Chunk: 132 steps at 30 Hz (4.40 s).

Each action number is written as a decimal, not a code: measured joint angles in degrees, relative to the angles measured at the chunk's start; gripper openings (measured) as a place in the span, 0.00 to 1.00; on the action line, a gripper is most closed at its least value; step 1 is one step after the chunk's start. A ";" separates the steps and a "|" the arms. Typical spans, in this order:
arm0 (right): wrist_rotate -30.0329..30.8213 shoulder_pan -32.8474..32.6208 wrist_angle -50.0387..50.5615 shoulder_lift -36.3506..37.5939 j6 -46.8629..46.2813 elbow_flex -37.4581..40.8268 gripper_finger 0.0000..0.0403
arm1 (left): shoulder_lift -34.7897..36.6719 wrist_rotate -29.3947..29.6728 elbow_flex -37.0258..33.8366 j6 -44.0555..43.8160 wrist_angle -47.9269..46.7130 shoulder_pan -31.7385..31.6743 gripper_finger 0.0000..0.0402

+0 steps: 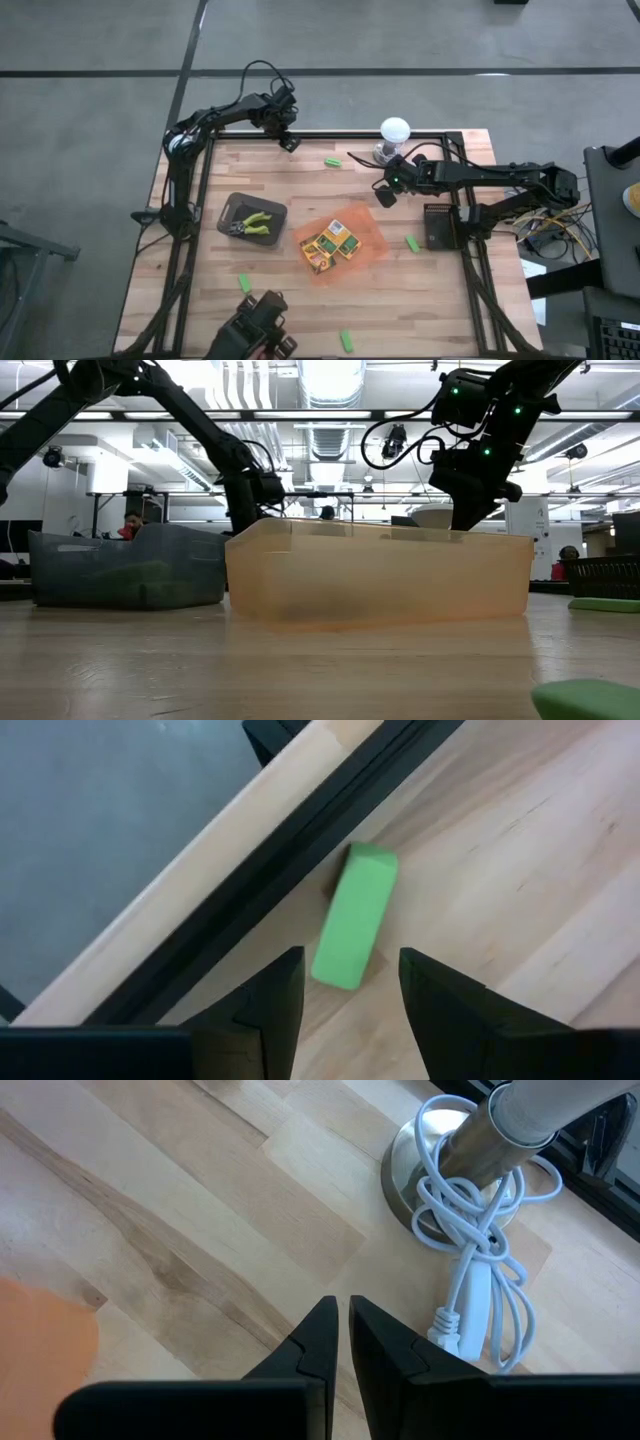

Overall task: Pick & Place School Supplies
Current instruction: Put the green eraser into the black basket

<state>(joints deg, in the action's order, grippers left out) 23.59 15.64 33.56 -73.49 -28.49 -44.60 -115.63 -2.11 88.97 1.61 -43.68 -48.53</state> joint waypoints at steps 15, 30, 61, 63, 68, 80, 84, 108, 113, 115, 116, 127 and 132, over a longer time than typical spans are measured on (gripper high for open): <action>0.00 -0.01 -0.01 0.01 -0.01 0.00 0.07 | -0.09 -0.61 -2.29 1.38 2.79 -0.04 0.42; 0.00 -0.02 -0.02 0.00 0.00 0.00 0.07 | -0.13 -1.97 -5.96 4.13 8.88 -0.32 0.42; 0.00 0.00 0.00 0.00 0.00 0.00 0.07 | 0.07 -6.13 -9.01 1.11 10.64 -0.70 0.24; 0.00 -0.01 -0.02 0.02 0.00 0.00 0.07 | 0.07 -6.25 -9.01 1.09 10.62 -0.70 0.22; 0.00 -0.02 -0.02 0.00 0.00 0.00 0.07 | 0.07 -6.34 -9.01 1.09 10.62 -0.70 0.21; 0.00 -0.02 -0.02 0.00 0.00 0.00 0.07 | 3.99 -7.26 -6.66 -0.27 9.62 -0.52 0.21; 0.00 -0.02 -0.02 0.00 0.00 0.00 0.07 | 6.21 -7.29 -5.68 -0.47 9.16 -0.52 0.21; 0.00 -0.01 0.04 0.00 -0.01 0.00 0.07 | 24.95 -20.50 -4.99 -8.22 21.36 12.59 0.21; 0.00 0.00 -0.02 0.00 0.00 0.00 0.07 | 25.70 -20.64 -4.99 -9.72 25.94 17.82 0.21; 0.00 -0.01 -0.01 0.00 -0.01 0.00 0.07 | 26.26 -20.64 -4.99 -9.62 25.99 19.55 0.21; 0.00 -0.02 -0.01 0.00 -0.01 0.00 0.07 | 26.58 -20.64 -4.99 -9.26 25.97 20.30 0.21; 0.00 -0.01 0.00 0.00 0.00 0.00 0.07 | 28.01 -20.60 -5.38 -10.32 25.67 24.21 0.21; 0.00 -0.02 0.00 0.00 0.00 0.00 0.07 | 28.04 -20.58 -6.29 -10.97 24.75 24.43 0.21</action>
<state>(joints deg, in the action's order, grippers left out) 23.59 15.62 33.56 -73.49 -28.49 -44.60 -87.59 -22.69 82.68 -9.36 -18.93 -24.10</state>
